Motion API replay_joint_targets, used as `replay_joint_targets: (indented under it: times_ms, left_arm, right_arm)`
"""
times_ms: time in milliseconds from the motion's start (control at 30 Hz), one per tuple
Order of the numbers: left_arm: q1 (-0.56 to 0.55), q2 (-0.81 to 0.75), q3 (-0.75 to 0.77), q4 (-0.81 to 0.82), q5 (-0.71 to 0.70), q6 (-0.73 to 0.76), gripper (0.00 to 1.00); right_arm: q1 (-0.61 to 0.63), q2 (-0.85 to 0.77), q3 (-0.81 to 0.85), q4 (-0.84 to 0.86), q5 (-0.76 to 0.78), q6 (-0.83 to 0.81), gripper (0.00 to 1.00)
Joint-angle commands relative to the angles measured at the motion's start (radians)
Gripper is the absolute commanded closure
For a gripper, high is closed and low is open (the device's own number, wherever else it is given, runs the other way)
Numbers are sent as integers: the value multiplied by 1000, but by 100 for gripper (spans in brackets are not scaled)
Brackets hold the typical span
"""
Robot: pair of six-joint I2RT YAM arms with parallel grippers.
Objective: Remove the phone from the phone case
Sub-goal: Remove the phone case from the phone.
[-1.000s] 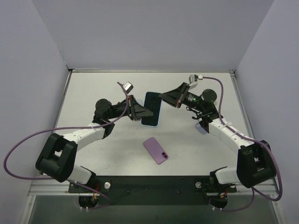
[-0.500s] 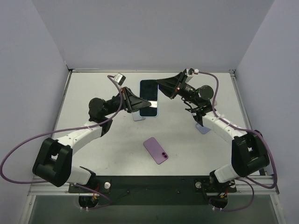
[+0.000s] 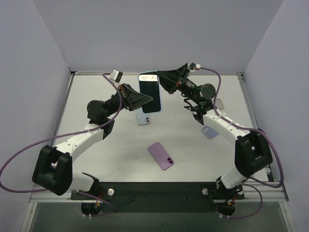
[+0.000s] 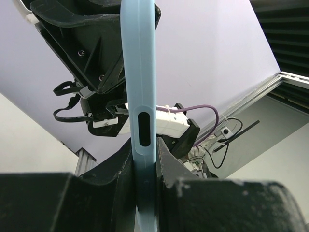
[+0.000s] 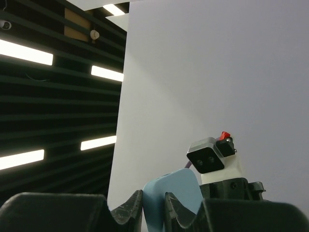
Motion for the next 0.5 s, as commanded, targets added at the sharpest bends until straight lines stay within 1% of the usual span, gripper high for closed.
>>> replay_joint_targets:
  times_ms: [0, 233, 367, 467]
  left_arm:
    - [-30, -73, 79, 187, 135, 13, 100]
    - [-36, -110, 118, 203, 140, 13, 100]
    - [-39, -137, 124, 255, 143, 18, 100]
    - [-44, -154, 125, 258, 152, 36, 100]
  right_arm:
    - [18, 38, 49, 357, 174, 285, 100]
    - [32, 68, 41, 357, 196, 305, 100]
    - [44, 81, 41, 357, 216, 325, 100]
    - [52, 97, 49, 359, 225, 334, 100]
